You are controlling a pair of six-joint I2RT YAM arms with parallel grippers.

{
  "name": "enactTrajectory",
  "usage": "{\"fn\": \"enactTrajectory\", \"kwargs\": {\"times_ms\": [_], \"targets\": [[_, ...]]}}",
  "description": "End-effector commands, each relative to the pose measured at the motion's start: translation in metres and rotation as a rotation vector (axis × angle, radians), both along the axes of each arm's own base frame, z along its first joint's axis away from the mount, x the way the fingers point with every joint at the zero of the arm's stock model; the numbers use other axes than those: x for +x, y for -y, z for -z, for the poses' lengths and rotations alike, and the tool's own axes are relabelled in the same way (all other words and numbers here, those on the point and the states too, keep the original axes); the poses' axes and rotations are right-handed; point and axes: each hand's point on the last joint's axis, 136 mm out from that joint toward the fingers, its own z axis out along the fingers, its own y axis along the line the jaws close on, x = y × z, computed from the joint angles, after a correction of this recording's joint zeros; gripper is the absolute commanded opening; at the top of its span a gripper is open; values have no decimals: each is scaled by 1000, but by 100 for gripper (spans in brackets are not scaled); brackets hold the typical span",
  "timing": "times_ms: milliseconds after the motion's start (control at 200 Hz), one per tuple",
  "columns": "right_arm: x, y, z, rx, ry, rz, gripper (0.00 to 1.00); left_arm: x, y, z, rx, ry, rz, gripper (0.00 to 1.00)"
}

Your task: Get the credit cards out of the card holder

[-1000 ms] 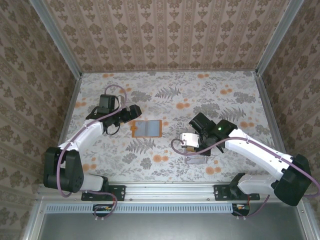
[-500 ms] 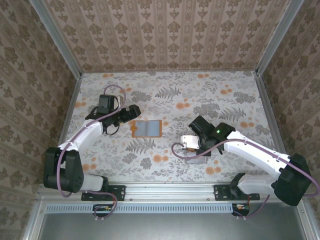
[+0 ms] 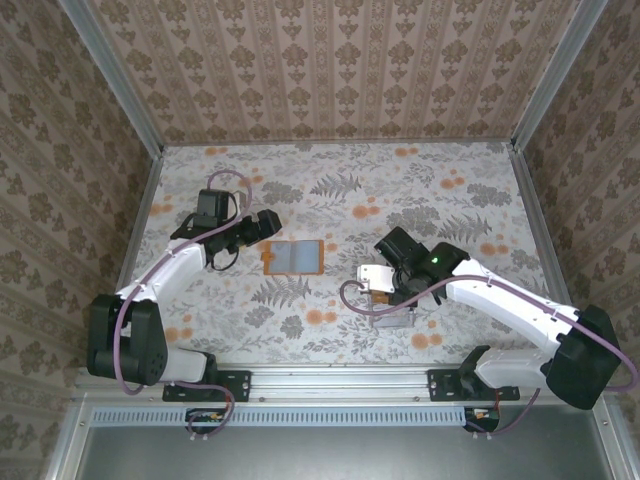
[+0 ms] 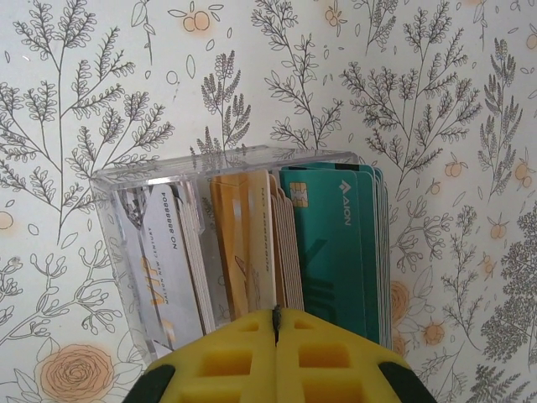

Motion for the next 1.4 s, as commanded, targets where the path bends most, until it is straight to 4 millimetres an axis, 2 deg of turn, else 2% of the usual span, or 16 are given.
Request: {"fn": "enactTrajectory", "kwargs": {"times_ms": [0, 260, 280, 310, 330, 435, 495, 600, 760, 855, 945, 970, 1205, 1290, 1360, 1395], "targets": [[-2, 1, 5, -16, -8, -20, 0, -4, -4, -1, 9, 3, -3, 100], [-6, 6, 22, -21, -21, 14, 0, -5, -4, 1, 3, -2, -2, 100], [-5, 6, 23, -21, -17, 19, 6, -5, -4, 1, 4, -3, -2, 100], [-2, 7, 23, -23, -5, 32, 22, -5, -4, 0, 5, -2, -3, 100], [-1, 7, 22, -21, 2, 42, 26, -5, -4, 0, 6, -1, -1, 100], [7, 6, 16, -2, 30, 76, 28, -7, -5, 0, 9, -1, -2, 100], [13, 4, 11, 17, 44, 107, 34, -8, -5, 1, 9, -2, -1, 100], [25, -3, -3, 67, 76, 168, 35, -8, -5, 0, 9, 3, 2, 100], [49, -24, -33, 212, 97, 323, 32, -10, -5, 3, 10, -10, 5, 100], [62, -41, -48, 315, 74, 425, 26, -14, -5, 8, 9, -25, 7, 98], [75, -58, -63, 418, 39, 538, 26, -17, -5, 13, 11, -43, 9, 96], [79, -62, -55, 413, 10, 574, 25, -18, -5, 16, 11, -50, 11, 95], [110, -105, -57, 562, -153, 857, 11, -28, -4, 36, 10, -117, 23, 74], [118, -116, -49, 586, -208, 948, 10, -30, -2, 42, 4, -138, 34, 68], [124, -125, -40, 606, -261, 1015, 0, -31, -1, 46, 1, -150, 35, 63], [126, -129, -34, 601, -286, 1045, 0, -32, -1, 49, 2, -158, 38, 59]]}}
